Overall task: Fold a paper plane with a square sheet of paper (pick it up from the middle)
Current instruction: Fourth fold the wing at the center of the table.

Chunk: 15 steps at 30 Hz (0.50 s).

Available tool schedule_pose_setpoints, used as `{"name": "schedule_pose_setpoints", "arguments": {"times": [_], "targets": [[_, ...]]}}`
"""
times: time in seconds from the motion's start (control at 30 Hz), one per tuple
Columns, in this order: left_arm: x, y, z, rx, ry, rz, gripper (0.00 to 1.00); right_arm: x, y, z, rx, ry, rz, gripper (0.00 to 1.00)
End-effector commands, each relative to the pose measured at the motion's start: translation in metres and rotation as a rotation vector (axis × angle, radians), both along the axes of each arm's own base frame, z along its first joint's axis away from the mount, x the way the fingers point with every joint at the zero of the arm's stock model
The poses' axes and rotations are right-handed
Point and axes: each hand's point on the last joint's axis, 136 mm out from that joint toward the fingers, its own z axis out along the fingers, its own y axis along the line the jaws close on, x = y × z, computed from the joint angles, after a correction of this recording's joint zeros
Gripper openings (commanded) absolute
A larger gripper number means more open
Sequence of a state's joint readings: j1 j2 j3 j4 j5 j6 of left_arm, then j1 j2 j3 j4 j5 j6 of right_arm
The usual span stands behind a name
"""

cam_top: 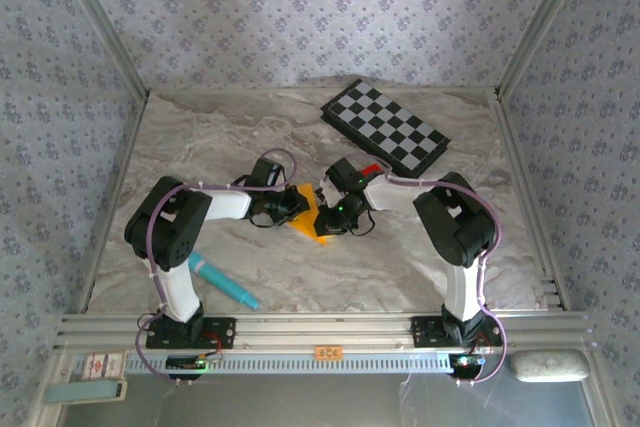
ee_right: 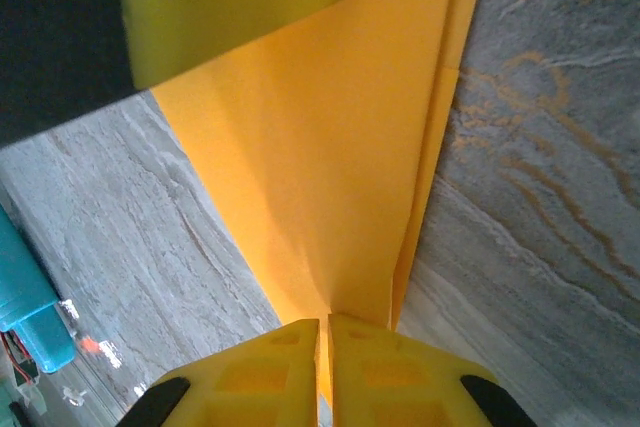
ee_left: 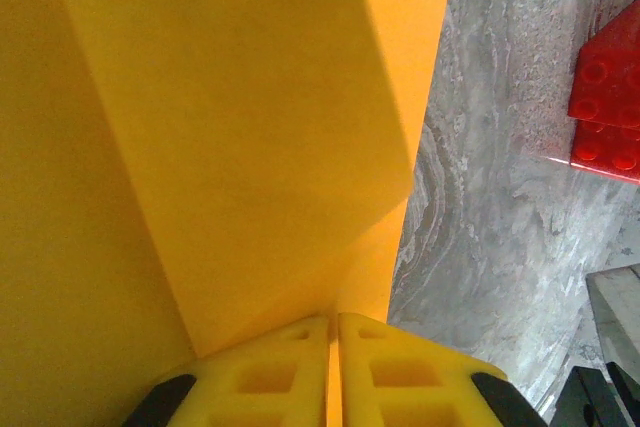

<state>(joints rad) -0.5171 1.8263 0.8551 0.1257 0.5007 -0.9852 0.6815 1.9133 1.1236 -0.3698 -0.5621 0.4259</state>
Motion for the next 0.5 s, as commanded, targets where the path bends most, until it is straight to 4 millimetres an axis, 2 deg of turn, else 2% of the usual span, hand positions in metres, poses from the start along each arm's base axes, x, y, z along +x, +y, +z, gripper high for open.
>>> {"name": "schedule_pose_setpoints", "arguments": {"times": [0.0, 0.47], "targets": [[-0.018, 0.025, -0.037, 0.129, 0.115, 0.037, 0.11, -0.019, -0.009, -0.017, -0.051, 0.072, 0.019, 0.13], [-0.022, 0.034, -0.045, 0.173, 0.139, 0.064, 0.11, -0.041, -0.019, -0.013, -0.054, 0.120, 0.033, 0.12]]}}
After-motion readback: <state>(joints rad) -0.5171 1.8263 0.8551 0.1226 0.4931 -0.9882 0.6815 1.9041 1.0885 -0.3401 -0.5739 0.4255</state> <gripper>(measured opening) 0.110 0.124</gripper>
